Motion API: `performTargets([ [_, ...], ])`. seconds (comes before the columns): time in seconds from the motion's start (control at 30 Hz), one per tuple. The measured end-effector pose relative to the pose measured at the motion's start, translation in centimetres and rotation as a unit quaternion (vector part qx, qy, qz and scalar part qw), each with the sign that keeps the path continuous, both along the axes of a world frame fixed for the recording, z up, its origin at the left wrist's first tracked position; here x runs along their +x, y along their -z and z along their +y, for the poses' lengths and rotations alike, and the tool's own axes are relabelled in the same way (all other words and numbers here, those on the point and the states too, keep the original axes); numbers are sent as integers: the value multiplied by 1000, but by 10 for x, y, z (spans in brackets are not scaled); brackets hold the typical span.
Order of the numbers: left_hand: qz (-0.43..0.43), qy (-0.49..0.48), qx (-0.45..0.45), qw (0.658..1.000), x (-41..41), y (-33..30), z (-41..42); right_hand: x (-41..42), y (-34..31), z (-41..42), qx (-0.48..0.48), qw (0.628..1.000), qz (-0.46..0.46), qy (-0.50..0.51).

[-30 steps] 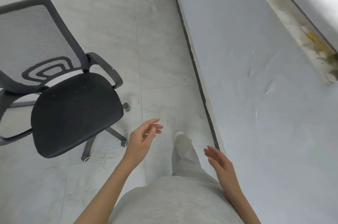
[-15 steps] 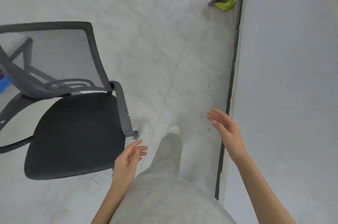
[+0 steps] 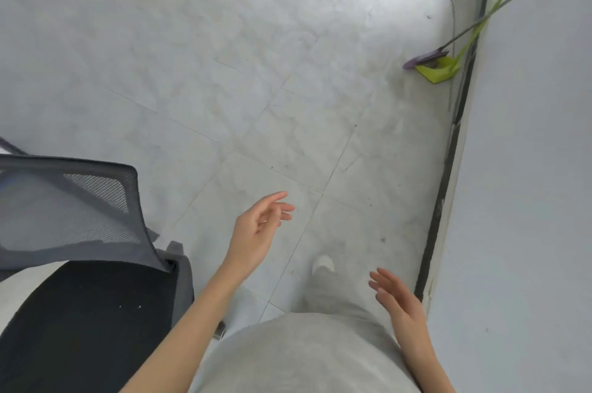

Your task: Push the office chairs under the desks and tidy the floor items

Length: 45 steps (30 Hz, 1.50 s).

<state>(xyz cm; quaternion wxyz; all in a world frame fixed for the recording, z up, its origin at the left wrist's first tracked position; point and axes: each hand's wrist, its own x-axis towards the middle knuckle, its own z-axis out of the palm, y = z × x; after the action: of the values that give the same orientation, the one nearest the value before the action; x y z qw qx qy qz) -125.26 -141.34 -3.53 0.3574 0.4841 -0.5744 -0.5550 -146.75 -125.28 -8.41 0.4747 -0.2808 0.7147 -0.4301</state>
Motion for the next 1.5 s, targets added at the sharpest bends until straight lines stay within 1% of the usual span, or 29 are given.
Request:
performTargets([
  [0.13,-5,-77,19,997,-12,17,-69,-26,9,-128,-2,996,2,-86],
  [0.23,-17,-176,57,983,-9,35,-104,-32,12,-244,-8,981,-1,-195],
  [0.3,-19,-261,89,961,-6,43,-117,-24,3,-321,-20,961,-2,-278],
  [0.4,-22,-373,121,919,0,42,-133,4,-20,-425,-57,921,-7,-385],
  [0.53,-8,-499,137,856,7,39,-157,58,-40,-533,-81,868,-14,-490],
  [0.6,-10,-547,137,826,18,44,-176,89,-39,-572,-79,849,-21,-522],
  [0.73,-10,-604,131,786,55,55,-229,151,-17,-629,-59,823,-23,-564],
  [0.87,-26,-634,103,766,109,43,-286,207,-2,-665,-24,798,-22,-602],
  [0.97,-47,-661,80,744,145,21,-313,243,1,-688,1,760,-9,-649],
  [1.03,-57,-693,59,716,164,7,-321,270,1,-703,11,727,-2,-686],
  [1.1,-78,-729,46,679,179,0,-322,304,2,-718,22,694,0,-720],
  [1.17,-115,-766,47,631,190,-2,-320,344,1,-730,24,646,2,-763],
  [1.23,-152,-805,62,570,198,-2,-316,391,-2,-737,8,581,10,-814],
  [1.27,-183,-823,74,533,202,-2,-315,416,-4,-738,-5,543,14,-840],
  [1.33,-292,-836,103,452,208,-1,-314,467,-11,-733,-39,458,15,-888],
  [1.4,-386,-830,152,374,215,4,-313,514,-21,-719,-72,361,12,-930],
  [1.43,-409,-827,185,340,218,7,-314,535,-28,-711,-87,309,8,-947],
  [1.47,-420,-821,228,313,221,11,-314,553,-36,-702,-105,258,1,-960],
  [1.5,-421,-811,279,295,224,16,-314,570,-43,-691,-127,210,-7,-969],
])
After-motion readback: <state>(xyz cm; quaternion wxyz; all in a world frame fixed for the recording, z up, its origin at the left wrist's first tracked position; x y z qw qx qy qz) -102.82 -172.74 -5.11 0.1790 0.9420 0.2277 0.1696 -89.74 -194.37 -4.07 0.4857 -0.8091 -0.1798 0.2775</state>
